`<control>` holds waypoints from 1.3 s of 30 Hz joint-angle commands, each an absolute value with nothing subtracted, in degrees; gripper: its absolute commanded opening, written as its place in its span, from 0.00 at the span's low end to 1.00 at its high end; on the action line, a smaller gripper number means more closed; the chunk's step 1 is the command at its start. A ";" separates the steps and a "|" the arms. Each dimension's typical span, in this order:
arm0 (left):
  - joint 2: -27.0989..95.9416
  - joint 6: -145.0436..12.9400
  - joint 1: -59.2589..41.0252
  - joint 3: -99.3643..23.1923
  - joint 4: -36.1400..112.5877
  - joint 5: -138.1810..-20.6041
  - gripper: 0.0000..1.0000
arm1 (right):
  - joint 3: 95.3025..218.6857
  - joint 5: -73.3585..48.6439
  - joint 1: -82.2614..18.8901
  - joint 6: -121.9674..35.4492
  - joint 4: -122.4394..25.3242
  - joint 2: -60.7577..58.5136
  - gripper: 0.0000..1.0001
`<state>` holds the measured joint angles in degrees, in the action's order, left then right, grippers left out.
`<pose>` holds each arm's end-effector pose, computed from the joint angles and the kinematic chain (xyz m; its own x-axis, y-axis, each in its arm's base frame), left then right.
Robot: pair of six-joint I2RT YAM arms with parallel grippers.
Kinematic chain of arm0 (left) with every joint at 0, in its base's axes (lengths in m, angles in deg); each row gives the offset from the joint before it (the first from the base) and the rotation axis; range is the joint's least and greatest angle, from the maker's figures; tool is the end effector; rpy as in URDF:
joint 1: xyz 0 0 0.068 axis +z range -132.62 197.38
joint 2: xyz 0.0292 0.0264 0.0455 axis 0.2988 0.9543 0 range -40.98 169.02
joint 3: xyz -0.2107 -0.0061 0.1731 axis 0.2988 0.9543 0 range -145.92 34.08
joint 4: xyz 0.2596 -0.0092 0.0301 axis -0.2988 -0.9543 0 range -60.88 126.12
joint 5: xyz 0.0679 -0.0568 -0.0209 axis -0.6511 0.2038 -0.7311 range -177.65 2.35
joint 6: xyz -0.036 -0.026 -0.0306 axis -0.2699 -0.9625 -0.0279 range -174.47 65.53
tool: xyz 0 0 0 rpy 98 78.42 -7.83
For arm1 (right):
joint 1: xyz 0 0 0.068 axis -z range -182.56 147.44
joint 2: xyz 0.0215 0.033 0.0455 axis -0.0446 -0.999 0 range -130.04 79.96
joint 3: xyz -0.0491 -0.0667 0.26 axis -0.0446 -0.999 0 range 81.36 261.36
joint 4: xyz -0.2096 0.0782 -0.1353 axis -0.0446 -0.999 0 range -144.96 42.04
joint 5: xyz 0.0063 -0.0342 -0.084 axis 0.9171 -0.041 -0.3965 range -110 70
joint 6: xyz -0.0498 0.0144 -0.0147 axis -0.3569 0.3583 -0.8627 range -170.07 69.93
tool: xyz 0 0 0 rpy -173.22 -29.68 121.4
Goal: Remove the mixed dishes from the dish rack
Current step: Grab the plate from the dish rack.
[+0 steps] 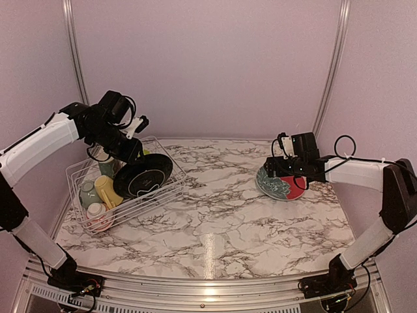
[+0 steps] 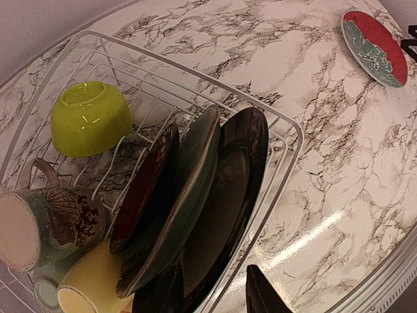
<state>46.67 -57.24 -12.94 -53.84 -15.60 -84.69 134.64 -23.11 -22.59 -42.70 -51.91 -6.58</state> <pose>0.2772 -0.1643 0.3526 -0.7000 0.3534 -0.6205 0.4987 0.8639 -0.0706 0.3099 0.1109 0.2266 -0.6020 -0.0832 -0.7941 -0.2260 0.9716 0.0696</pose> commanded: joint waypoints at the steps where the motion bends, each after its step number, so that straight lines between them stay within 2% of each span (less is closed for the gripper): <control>1: 48.12 -55.65 -12.94 -54.44 -17.29 -83.36 0.34 | 135.79 -23.15 -22.95 -42.80 -51.92 -5.64 0.98; 19: 50.89 -52.39 -12.94 -53.63 -14.82 -80.85 0.36 | 135.74 -22.74 -22.95 -42.52 -52.27 -5.13 0.98; 29: 50.95 -45.71 -12.40 -53.92 -14.40 -78.02 0.18 | 136.26 -22.34 -22.95 -42.61 -52.56 -5.15 0.98; 39: 51.79 -36.85 -9.58 -56.36 -16.50 -66.81 0.02 | 140.13 -20.68 -23.04 -43.28 -54.39 -6.22 0.97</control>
